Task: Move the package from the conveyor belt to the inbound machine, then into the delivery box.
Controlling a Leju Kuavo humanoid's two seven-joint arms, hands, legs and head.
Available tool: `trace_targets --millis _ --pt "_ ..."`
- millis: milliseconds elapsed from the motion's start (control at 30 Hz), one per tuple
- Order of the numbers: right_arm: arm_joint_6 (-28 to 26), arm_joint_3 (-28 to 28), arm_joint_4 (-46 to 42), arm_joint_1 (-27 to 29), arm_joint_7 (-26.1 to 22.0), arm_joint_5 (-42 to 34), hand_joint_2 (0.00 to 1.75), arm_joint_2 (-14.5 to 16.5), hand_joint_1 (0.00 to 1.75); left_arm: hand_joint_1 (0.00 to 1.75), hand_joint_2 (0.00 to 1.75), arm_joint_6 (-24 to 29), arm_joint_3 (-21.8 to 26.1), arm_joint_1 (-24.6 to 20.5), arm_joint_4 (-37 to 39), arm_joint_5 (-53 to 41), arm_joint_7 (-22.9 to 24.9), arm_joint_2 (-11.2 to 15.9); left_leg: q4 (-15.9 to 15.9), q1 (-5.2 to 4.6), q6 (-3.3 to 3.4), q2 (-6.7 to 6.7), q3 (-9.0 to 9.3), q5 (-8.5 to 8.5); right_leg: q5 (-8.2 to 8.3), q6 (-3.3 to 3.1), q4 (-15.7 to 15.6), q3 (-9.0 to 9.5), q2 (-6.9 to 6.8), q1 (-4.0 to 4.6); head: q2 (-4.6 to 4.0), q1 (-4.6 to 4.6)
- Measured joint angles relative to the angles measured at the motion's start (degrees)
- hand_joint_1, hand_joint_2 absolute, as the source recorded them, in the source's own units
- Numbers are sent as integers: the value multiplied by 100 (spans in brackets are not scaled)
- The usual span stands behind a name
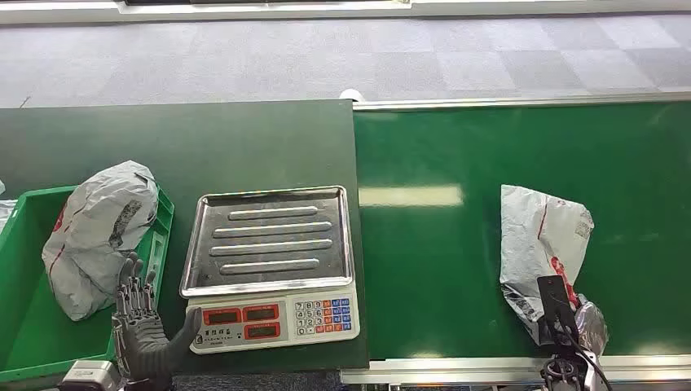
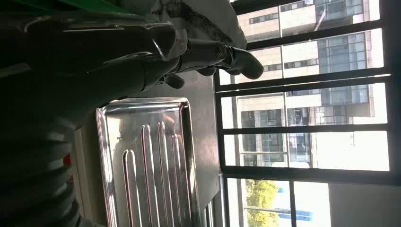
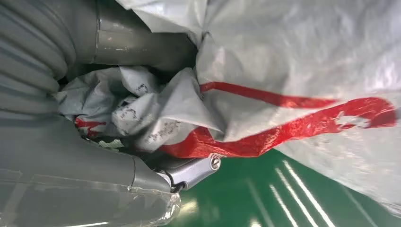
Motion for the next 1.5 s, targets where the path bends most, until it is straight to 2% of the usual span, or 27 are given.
trace_targets --millis 233,367,467,533,600,700,867,1033,1333,1500 --pt "-101 -83 -47 6 -274 -140 175 99 175 0 175 -3 17 44 -40 -1 0 -7 0 1 -1 -14 -21 0 -5 -1 1 -16 -4 1 0 1" --pt "-280 -129 -540 155 -1091 -649 175 278 175 0 175 -92 32 56 -70 -1 1 -8 0 0 -1 -20 -36 0 -6 0 2 -30 -8 0 0 2" --pt "-368 -3 -1705 550 -1566 -1309 175 600 175 0 175 -213 52 50 -72 -3 1 -19 0 0 -1 -29 -40 0 -10 2 1 -34 -17 1 0 2" --pt "-506 202 -2688 922 -1625 -1772 175 826 175 0 175 -272 72 36 -71 -6 1 -33 0 1 -2 -30 -44 -1 -12 2 1 -39 -19 1 0 1" --pt "-879 513 -3747 1350 -1639 -2357 175 973 175 0 175 -308 85 11 -70 -10 0 -42 0 1 -3 -31 -50 -2 -16 2 2 -44 -20 1 0 0" --pt "-1490 1087 -5141 1902 -1644 -3068 175 1048 175 0 175 -319 96 -28 -69 -13 0 -46 -1 1 -6 -16 -51 -6 -19 1 2 -47 -9 1 0 1" --pt "-1606 1624 -6360 2356 -1644 -3207 175 1095 175 0 175 -319 109 -88 -68 -13 1 -50 -1 0 -2 -11 -46 -10 -19 1 1 -45 -4 0 0 2" --pt "-1606 1809 -6894 2538 -1642 -3222 175 1120 175 0 175 -319 115 -97 -68 -13 1 -51 -1 -1 -2 -12 -44 -10 -19 1 1 -42 -4 0 0 2" --pt "-1606 2094 -7251 2586 -1641 -3415 175 1105 175 0 175 -277 128 -147 -62 -21 1 -49 -1 0 -2 -17 -46 -10 -19 1 2 -45 -7 1 0 1" --pt "-1348 2346 -7239 2497 -1639 -3847 175 1010 175 0 175 186 85 -216 -60 -131 0 -11 -2 0 -2 -7 -49 -10 -19 1 3 -38 -4 1 0 2"
